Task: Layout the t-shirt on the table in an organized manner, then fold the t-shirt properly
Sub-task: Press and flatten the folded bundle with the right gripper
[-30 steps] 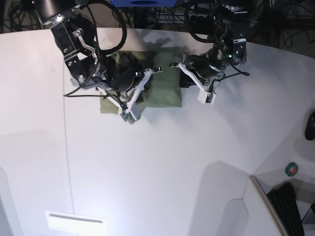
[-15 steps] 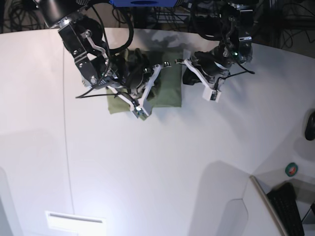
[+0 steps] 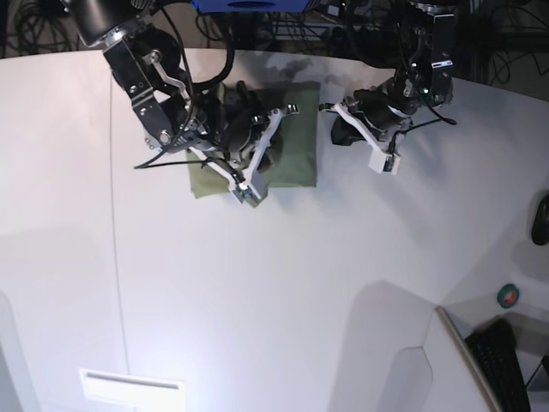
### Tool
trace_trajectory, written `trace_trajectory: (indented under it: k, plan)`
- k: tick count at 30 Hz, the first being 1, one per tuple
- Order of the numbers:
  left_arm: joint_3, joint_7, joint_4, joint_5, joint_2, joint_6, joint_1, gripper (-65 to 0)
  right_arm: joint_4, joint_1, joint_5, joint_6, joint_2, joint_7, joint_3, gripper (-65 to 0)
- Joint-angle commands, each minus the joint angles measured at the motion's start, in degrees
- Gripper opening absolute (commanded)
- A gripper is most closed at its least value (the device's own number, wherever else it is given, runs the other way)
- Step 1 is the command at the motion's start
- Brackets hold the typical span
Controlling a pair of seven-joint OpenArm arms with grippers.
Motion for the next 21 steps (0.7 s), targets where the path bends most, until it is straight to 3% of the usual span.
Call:
trace_trajectory:
  k: [1, 3, 6, 10, 13, 21]
  plan:
    - [-0.2, -0.8, 1.1, -1.3, -1.0, -0.3, -0.1, -65.0, 1.0, 0.8, 0.7, 0.3, -0.2, 0.7, 0.2, -65.0]
    - [-0.2, -0.8, 1.1, -3.9, -3.1, -0.3, 1.2, -65.0, 1.0, 0.6, 0.7, 0.3, -0.1, 0.7, 0.3, -64.5]
    - [-1.1, -0.8, 1.1, -12.4, -6.7, -0.3, 2.9, -65.0, 1.1, 0.5, 0.7, 0.3, -0.3, 0.7, 0.0, -44.3]
    - [-5.0, -0.9, 2.7, -22.6, -10.9, -0.3, 6.3, -65.0, 1.6, 0.5, 0.7, 0.3, -0.4, 0.7, -0.1, -29.6]
    - [-9.0, -0.9, 6.8, -23.1, -12.7, -0.3, 9.4, -65.0, 1.6, 0.5, 0.7, 0.3, -0.4, 0.8, -0.1, -28.1]
    - [-20.8, -0.7, 9.6, -23.2, -12.8, -0.3, 13.3, -65.0, 1.2, 1.8, 0.7, 0.3, -2.6, 0.9, -3.0, -28.1]
